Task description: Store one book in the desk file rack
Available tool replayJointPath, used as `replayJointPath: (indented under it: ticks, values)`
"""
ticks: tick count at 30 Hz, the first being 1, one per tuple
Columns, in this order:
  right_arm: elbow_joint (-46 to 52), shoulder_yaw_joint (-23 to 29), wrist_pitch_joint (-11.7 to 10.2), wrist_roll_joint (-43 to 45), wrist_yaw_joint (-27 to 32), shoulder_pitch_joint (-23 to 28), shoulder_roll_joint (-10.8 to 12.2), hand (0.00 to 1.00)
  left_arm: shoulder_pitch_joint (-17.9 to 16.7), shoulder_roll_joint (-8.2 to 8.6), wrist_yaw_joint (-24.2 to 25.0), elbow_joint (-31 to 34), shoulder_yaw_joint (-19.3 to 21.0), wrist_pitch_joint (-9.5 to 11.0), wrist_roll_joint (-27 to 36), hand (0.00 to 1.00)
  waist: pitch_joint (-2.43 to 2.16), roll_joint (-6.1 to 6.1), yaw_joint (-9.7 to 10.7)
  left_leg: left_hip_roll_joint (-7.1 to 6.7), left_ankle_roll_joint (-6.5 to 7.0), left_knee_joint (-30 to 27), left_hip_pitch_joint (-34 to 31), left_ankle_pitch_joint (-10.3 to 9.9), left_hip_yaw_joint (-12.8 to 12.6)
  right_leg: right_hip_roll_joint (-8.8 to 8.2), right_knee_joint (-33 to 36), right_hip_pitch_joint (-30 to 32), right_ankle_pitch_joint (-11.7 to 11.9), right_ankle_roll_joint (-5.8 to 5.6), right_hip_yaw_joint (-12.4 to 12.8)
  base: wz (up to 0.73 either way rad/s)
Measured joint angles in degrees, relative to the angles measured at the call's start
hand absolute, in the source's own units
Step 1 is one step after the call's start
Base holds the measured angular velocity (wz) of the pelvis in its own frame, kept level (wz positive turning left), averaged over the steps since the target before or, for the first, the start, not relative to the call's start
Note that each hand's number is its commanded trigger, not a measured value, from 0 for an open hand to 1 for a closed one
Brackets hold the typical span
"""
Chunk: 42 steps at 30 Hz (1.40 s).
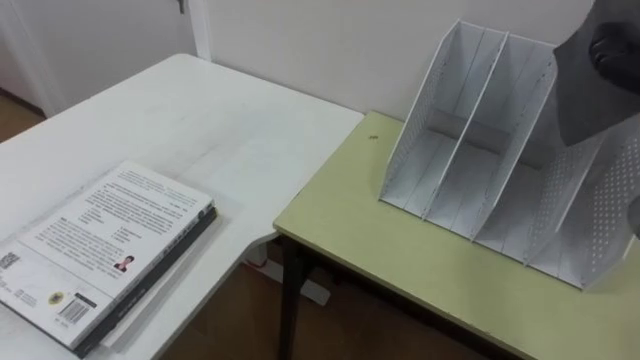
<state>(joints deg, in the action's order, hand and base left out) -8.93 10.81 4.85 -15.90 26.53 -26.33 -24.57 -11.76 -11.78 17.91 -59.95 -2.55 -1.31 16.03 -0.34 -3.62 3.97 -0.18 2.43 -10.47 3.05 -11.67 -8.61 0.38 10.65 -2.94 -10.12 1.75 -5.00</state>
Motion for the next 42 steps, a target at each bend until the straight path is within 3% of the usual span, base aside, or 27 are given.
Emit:
replayJointPath:
  ticks: [9,15,24,42]
  values:
    - [-0.3,-1.0,-0.3,0.7,-0.9,0.0,0.0,1.00,0.6,0.39,-0.8,0.1,-1.0,-1.1,0.1,0.00,0.17,0.86,-1.2,0.00,0.00,-0.1,0.1,0.0,0.0,-0.05,0.1,-0.1,0.0,0.01,-0.2,0.00]
    - [-1.7,-1.7,-1.6,0.7,-2.1,0.0,0.0,1.00,0.8,0.38,-1.2,0.2,-1.6,-1.3,0.1,0.00,0.18,0.90,-1.4,0.03,0.00,-0.2,0.1,0.0,0.0,-0.05,0.1,-0.2,0.1,-0.01,-0.2,0.00]
    - [-8.6,-1.6,-6.7,0.7,-3.0,-0.2,0.0,1.00,1.1,0.21,-1.2,0.3,-1.6,-1.3,0.1,0.00,0.34,0.55,-2.4,0.05,0.01,0.1,0.7,0.0,-0.1,-0.06,0.1,-1.0,0.1,-0.01,-0.3,0.00]
    - [-11.7,-1.5,-9.2,0.7,-2.0,-0.6,0.0,1.00,1.2,0.13,-1.2,0.3,-1.7,-1.2,0.1,0.00,0.31,0.29,-2.6,-0.03,0.04,-0.2,0.6,0.0,0.0,-0.15,-0.1,-1.0,0.3,-0.05,-0.4,0.00]
